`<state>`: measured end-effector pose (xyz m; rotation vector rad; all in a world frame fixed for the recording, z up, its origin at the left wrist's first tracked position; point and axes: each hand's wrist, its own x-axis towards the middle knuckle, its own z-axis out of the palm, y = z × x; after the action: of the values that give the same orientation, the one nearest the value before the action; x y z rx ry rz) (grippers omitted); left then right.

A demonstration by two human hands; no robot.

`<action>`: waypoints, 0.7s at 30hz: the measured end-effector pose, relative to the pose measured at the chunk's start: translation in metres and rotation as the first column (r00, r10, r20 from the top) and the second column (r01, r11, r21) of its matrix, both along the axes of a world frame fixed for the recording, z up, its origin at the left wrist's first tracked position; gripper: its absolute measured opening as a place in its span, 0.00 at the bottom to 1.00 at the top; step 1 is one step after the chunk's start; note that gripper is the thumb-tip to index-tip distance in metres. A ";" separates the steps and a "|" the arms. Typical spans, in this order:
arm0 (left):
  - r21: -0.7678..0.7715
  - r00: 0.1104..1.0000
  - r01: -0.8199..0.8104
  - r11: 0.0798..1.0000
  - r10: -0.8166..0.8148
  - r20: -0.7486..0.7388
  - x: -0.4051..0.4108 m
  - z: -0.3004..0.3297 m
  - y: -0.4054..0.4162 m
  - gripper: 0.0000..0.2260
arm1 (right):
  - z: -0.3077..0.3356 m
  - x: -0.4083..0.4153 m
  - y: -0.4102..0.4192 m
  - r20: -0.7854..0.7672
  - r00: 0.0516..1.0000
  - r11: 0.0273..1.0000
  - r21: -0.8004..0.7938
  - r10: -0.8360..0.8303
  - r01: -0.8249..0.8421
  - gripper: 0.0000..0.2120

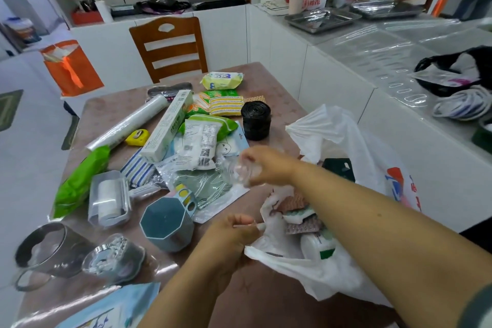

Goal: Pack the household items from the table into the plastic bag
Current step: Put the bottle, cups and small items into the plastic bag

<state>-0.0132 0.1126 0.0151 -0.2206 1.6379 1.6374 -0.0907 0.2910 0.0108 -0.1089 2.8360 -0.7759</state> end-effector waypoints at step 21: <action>0.172 0.955 -0.295 0.940 0.295 0.028 0.003 0.019 0.000 0.04 | 0.034 0.066 0.012 0.586 0.809 0.972 0.209 -0.036 -0.108 0.15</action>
<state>-0.0102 0.1122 0.0340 -0.3936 1.5028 1.9951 -0.0246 0.3032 0.0452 0.0997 2.2900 -0.3675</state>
